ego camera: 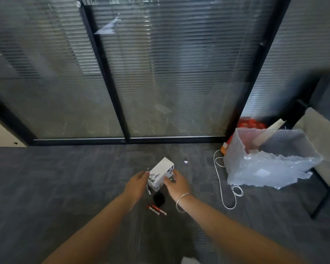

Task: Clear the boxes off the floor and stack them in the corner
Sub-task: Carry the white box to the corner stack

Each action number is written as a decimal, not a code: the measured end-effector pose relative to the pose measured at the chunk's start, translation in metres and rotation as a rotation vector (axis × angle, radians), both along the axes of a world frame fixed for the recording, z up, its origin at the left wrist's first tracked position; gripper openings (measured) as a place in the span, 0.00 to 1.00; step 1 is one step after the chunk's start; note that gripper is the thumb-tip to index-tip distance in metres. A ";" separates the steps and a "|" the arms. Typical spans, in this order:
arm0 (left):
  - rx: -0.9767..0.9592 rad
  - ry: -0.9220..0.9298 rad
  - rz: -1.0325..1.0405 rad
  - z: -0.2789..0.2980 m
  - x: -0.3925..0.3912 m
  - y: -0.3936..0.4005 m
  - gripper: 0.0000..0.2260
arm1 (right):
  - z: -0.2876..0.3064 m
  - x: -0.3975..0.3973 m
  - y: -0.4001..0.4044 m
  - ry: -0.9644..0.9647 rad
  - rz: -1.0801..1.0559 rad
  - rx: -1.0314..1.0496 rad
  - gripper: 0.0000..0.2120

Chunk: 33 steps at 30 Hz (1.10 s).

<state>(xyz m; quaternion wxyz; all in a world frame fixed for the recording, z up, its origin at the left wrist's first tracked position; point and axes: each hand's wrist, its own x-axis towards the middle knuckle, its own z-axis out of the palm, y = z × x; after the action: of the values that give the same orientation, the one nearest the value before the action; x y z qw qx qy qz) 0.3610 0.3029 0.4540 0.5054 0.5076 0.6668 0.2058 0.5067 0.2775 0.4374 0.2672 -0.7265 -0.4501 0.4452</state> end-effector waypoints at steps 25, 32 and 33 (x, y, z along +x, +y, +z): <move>-0.220 0.020 -0.036 -0.186 0.064 0.443 0.20 | -0.213 0.056 0.433 0.170 -0.370 -0.265 0.27; -0.301 0.017 -0.084 -0.336 0.059 0.504 0.18 | -0.387 0.055 0.478 0.263 -0.608 -0.430 0.31; -0.318 0.025 -0.083 -0.360 0.057 0.510 0.16 | -0.406 0.056 0.484 0.261 -0.616 -0.453 0.30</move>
<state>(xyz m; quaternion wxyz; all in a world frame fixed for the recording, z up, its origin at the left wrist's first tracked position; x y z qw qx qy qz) 0.4184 0.8131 0.0937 0.5789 0.4509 0.6757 0.0702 0.5624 0.7616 0.0312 0.2763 -0.8052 -0.0640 0.5208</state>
